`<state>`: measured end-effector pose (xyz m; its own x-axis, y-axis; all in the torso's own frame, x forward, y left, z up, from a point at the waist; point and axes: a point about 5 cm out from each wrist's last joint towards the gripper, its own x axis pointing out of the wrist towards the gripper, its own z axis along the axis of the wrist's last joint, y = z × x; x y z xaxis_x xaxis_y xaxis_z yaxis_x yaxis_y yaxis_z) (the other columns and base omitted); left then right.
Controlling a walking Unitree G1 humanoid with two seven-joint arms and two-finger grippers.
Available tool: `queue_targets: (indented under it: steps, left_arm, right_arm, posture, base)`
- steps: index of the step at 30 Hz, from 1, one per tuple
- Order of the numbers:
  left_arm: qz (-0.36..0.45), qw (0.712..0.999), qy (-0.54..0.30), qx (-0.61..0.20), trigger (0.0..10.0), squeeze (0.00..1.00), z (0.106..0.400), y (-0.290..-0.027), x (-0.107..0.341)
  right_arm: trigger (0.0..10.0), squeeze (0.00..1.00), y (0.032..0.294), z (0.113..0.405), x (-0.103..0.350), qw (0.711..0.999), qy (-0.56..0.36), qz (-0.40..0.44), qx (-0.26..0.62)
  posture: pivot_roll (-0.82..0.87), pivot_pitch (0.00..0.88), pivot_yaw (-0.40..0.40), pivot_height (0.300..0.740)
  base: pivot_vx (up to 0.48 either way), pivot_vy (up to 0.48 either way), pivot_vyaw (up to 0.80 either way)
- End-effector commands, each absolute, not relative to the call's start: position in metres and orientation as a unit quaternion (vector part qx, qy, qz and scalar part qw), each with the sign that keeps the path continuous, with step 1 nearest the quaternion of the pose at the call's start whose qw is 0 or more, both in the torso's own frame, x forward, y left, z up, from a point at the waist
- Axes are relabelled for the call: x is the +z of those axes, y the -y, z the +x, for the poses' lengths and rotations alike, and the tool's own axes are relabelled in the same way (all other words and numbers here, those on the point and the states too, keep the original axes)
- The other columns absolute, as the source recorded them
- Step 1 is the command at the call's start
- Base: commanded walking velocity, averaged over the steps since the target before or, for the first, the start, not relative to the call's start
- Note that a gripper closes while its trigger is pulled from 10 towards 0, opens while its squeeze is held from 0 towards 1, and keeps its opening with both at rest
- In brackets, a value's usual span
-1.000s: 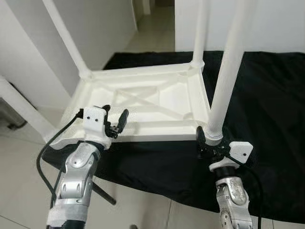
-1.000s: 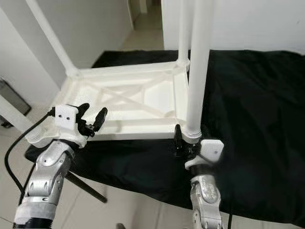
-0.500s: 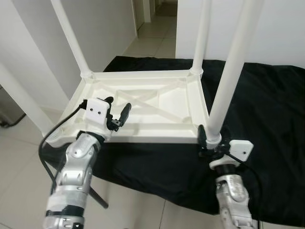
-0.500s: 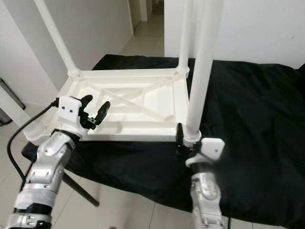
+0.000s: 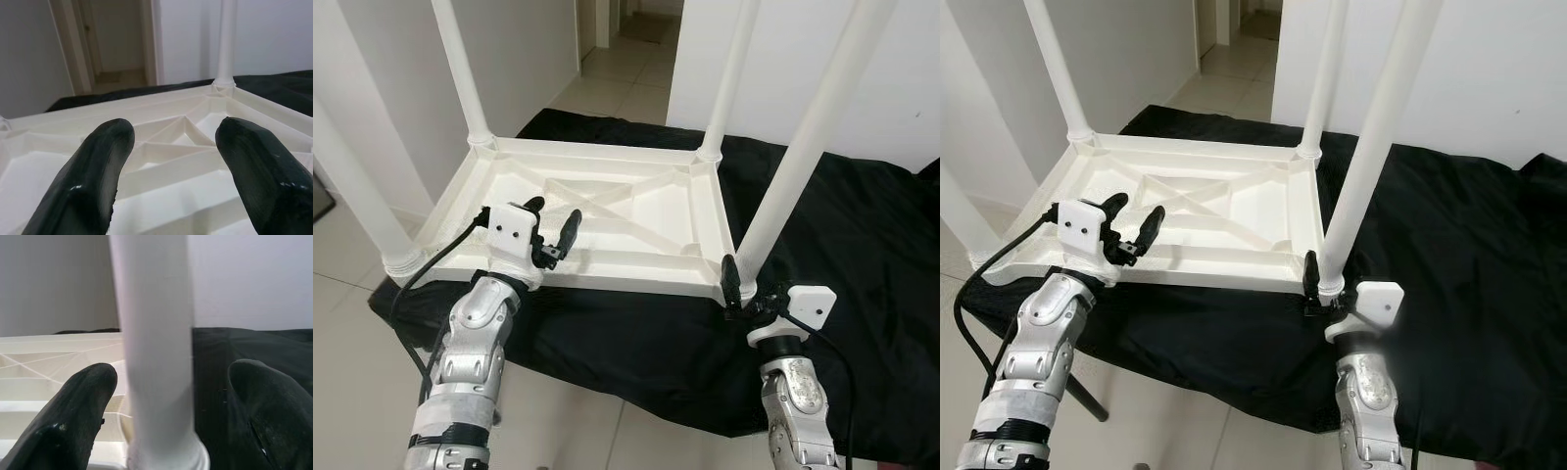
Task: Building children table
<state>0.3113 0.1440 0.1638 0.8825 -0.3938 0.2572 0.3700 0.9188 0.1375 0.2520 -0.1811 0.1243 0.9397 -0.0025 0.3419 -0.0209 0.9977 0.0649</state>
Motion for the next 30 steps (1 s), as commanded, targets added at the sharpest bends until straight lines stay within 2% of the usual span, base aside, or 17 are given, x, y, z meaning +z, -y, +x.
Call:
queue_targets:
  steps: [1, 30]
  left_arm:
    - [0.031, 0.981, 0.140, -0.129, 10.0, 0.00, 0.313, -0.148, 0.161]
    - [0.044, 0.982, 0.154, -0.104, 10.0, 0.00, 0.318, -0.159, 0.166]
  right_arm:
    - [10.0, 0.00, 0.183, 0.250, 0.123, 0.985, 0.167, 0.031, 0.004]
    - [10.0, 0.00, 0.192, 0.254, 0.129, 0.985, 0.170, 0.025, -0.013]
  posture:
    - [-0.05, 0.042, -0.055, 0.740]
    - [-0.03, 0.046, -0.045, 0.740]
  base:
    - [0.000, 0.000, 0.00]
    - [0.000, 0.000, 0.00]
